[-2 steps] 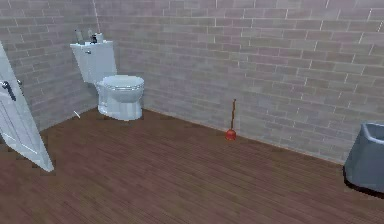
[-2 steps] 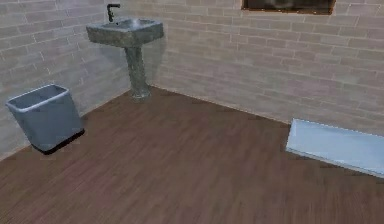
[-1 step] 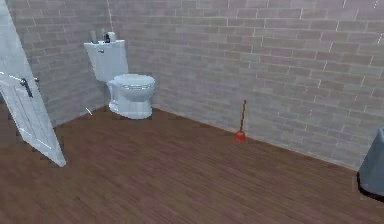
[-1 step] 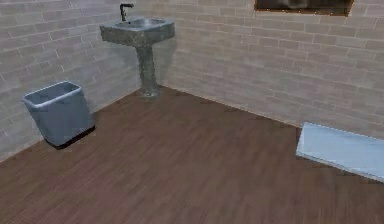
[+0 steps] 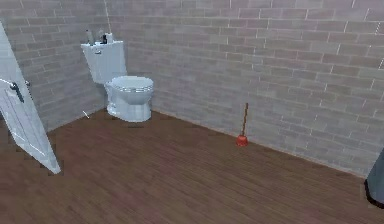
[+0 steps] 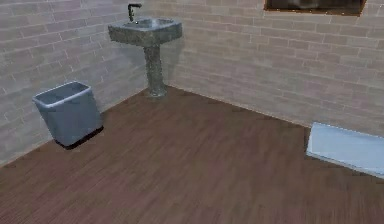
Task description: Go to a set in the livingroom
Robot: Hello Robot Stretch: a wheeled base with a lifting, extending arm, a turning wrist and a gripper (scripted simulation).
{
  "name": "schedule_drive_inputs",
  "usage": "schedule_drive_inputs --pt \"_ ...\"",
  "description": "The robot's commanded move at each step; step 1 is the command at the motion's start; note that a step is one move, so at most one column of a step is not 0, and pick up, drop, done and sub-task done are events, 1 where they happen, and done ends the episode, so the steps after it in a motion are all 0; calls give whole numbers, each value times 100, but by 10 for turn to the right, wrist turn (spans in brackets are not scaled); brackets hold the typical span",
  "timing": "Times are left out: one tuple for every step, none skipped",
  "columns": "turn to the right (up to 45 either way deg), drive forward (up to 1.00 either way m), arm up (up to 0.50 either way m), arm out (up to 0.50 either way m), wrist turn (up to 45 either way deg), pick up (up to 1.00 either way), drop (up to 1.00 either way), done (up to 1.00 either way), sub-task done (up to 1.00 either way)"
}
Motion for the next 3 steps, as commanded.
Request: schedule_drive_inputs --pt "-450 0 0 0 0 0 0 0 0" --pt "-90 0 0 0 0 0 0 0 0" --pt "0 55 0 0 0 0 0 0 0"
